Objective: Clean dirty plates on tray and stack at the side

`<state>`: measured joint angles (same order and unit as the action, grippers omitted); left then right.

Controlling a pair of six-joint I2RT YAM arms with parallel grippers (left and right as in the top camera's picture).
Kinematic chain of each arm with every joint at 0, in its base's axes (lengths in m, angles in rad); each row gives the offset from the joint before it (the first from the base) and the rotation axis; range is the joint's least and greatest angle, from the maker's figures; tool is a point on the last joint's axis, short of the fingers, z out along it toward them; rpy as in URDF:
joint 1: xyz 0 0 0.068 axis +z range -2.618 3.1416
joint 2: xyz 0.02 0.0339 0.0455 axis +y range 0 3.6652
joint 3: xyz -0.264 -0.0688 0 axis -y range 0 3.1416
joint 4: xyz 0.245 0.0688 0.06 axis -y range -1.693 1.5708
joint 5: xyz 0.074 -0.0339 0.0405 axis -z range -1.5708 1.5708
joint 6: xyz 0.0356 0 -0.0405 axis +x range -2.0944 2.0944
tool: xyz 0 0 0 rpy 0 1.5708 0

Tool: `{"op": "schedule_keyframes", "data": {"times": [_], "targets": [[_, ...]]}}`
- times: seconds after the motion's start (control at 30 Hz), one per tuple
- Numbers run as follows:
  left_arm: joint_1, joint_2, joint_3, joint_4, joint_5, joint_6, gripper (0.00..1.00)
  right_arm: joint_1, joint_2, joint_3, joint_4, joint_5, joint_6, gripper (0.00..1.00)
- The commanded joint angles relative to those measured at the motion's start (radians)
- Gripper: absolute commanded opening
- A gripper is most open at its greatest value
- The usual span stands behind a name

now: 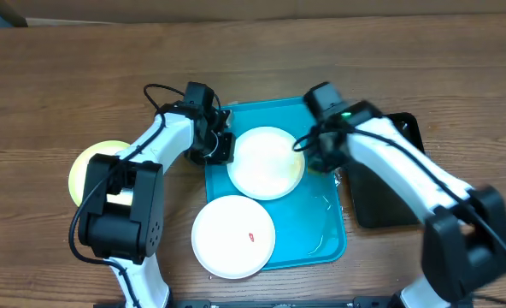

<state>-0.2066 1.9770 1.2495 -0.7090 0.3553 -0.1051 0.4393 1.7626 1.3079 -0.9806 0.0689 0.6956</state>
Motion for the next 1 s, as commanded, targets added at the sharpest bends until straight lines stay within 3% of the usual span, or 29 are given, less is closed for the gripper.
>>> {"op": "schedule_keyframes", "data": {"times": [0.0,0.23,0.53,0.6,0.67,0.7,0.97], "targets": [[0.009,0.005,-0.005,-0.002,-0.066,-0.006,0.04,-0.068,-0.122,-0.001,-0.033,0.040,-0.042,0.04],[0.009,0.005,0.033,-0.032,-0.032,0.024,0.04,-0.266,-0.159,-0.021,-0.105,0.001,-0.172,0.04],[-0.027,0.005,0.285,-0.245,-0.023,0.063,0.04,-0.463,-0.133,-0.275,0.058,-0.229,-0.303,0.05],[-0.051,0.005,0.361,-0.291,-0.025,0.062,0.04,-0.468,-0.133,-0.315,0.095,-0.244,-0.300,0.17],[-0.082,0.005,0.432,-0.330,-0.035,0.065,0.04,-0.469,-0.133,-0.325,0.106,-0.262,-0.304,0.42],[-0.101,0.005,0.467,-0.348,-0.056,0.064,0.04,-0.470,-0.134,-0.323,0.103,-0.262,-0.306,0.49],[-0.288,0.005,0.583,-0.331,-0.239,-0.001,0.04,-0.636,-0.264,-0.200,-0.053,-0.323,-0.332,0.62]]}}
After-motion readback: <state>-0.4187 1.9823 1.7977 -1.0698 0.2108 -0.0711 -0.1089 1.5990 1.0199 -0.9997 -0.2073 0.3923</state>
